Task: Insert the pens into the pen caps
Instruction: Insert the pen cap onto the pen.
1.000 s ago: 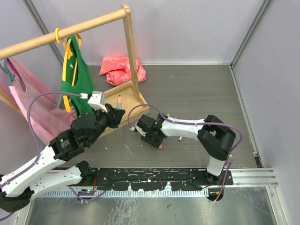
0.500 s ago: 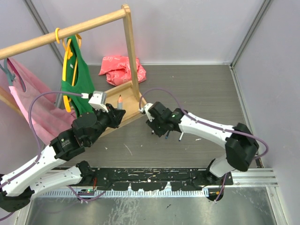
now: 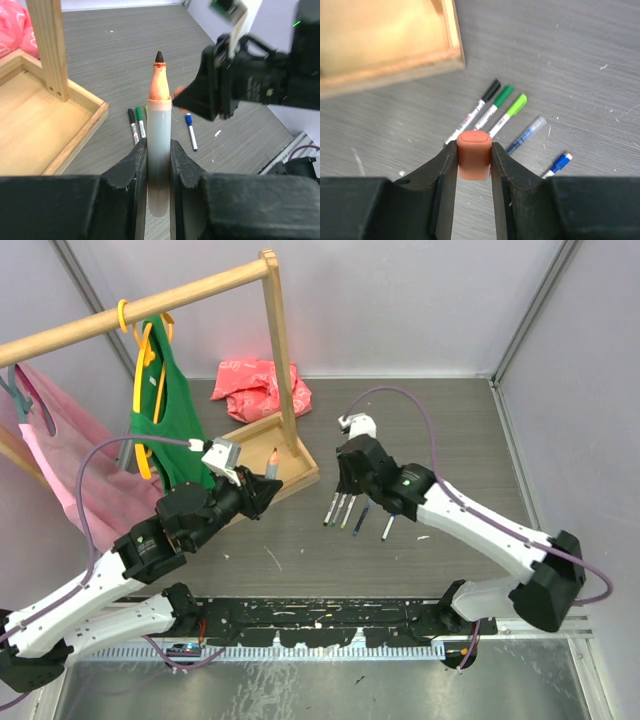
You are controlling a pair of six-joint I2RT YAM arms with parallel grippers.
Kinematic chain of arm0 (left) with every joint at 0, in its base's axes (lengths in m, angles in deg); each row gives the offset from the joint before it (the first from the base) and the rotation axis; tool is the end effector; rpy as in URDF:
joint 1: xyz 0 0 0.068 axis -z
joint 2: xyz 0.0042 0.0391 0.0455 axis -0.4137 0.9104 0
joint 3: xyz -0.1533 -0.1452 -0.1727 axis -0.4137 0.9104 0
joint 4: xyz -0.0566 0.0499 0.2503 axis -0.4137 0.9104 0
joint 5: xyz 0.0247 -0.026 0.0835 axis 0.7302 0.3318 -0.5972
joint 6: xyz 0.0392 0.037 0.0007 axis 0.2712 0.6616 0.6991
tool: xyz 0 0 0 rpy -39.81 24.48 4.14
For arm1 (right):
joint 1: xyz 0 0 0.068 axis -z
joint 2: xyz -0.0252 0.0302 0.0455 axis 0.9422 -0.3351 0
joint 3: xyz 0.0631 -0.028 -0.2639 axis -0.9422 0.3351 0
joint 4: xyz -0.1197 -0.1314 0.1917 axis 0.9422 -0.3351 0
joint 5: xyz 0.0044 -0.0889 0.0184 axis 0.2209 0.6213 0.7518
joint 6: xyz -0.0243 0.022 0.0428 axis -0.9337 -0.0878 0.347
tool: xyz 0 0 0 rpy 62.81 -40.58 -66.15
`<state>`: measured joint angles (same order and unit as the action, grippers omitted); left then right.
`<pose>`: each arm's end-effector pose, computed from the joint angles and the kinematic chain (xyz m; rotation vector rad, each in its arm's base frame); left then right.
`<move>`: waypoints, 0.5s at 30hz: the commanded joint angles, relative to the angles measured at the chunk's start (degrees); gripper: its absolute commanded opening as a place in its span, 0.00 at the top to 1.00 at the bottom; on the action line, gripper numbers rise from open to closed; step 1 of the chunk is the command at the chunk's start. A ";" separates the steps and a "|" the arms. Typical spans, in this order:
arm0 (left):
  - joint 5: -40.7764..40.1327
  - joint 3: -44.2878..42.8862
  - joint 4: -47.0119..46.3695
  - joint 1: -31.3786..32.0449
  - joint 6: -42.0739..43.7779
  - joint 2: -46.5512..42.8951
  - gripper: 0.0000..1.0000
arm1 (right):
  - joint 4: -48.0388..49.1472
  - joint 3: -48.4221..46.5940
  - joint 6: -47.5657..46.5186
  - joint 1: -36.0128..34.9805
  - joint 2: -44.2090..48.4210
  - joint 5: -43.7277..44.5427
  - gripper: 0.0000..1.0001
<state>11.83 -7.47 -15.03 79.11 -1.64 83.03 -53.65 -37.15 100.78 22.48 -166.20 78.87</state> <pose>0.1048 -0.1293 0.3695 0.2483 1.7304 -0.7482 0.2047 0.2079 0.3030 -0.4186 2.2457 0.1789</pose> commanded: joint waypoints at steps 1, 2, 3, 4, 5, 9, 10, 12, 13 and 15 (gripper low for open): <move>4.32 -0.56 -6.21 -0.23 2.93 -0.30 1.00 | 9.93 -1.82 9.46 0.76 8.51 4.64 1.00; 4.48 -0.72 -6.28 -0.19 3.12 0.05 1.00 | 11.22 -1.64 11.09 0.87 9.77 4.90 1.00; 4.57 -0.97 -6.43 -0.18 3.20 0.40 1.00 | 12.51 -1.56 12.94 0.98 10.88 5.35 1.00; 4.69 -1.09 -6.58 -0.26 3.31 0.70 1.00 | 13.62 -1.39 14.89 1.01 12.05 5.91 1.00; 4.95 -1.29 -6.92 -0.24 3.40 1.25 1.00 | 15.50 -0.82 16.75 0.97 13.17 6.24 1.00; 6.22 -2.80 -7.12 -0.26 4.41 4.49 1.00 | 24.05 2.87 23.54 1.01 17.65 6.92 1.00; 6.57 -3.38 -7.03 -0.23 4.76 5.32 1.00 | 25.53 3.40 25.10 1.01 18.19 7.54 1.00; 7.23 -4.24 -7.01 -0.24 5.38 7.07 1.00 | 28.05 4.71 28.26 1.01 19.37 8.54 1.00; 7.58 -4.73 -7.01 -0.24 5.71 7.97 1.00 | 29.55 5.57 30.18 0.99 19.84 8.75 1.00; 8.78 -5.46 -7.31 -0.24 6.49 9.50 1.00 | 32.61 7.38 34.13 1.01 20.58 8.63 1.00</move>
<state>17.71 -8.89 -17.92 79.11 2.32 90.85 -30.99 -32.25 124.78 23.36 -147.08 85.17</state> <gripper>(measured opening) 0.187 0.348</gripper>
